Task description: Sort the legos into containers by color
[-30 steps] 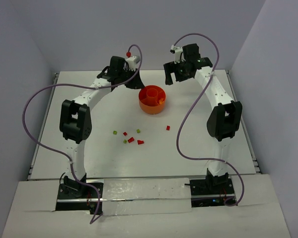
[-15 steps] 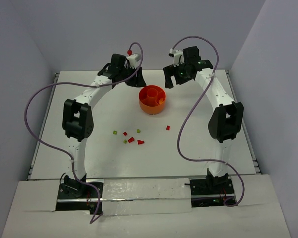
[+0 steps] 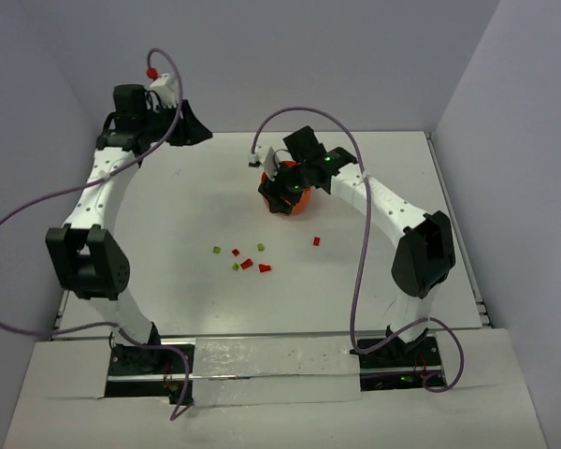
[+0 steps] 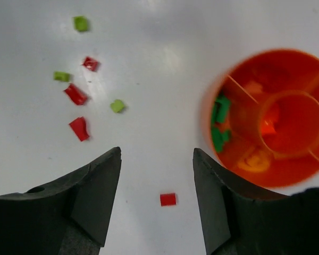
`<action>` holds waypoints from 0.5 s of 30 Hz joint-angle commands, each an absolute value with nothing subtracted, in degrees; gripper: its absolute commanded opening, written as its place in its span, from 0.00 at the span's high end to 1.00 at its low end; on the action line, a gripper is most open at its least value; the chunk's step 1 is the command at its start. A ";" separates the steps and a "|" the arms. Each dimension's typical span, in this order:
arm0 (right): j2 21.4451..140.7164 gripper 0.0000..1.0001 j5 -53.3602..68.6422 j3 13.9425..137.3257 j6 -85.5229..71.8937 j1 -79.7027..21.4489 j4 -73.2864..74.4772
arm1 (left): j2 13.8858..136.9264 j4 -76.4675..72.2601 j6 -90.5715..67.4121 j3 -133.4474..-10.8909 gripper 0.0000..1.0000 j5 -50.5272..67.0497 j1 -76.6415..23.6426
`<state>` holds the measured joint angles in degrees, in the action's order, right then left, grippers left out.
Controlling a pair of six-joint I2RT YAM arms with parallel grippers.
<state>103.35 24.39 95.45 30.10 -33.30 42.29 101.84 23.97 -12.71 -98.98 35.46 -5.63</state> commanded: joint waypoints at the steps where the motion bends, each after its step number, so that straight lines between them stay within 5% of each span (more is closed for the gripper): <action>1: 104.34 0.41 29.15 93.68 41.64 -36.53 44.38 | 93.37 29.48 -6.60 -90.41 0.48 43.99 -2.55; 15: 117.50 0.29 26.99 91.32 54.13 -42.36 39.64 | 78.86 34.46 -1.32 -72.27 0.45 45.53 4.13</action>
<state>116.74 27.42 91.31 49.66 -42.06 42.63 84.73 34.87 -3.14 -74.16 43.48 3.26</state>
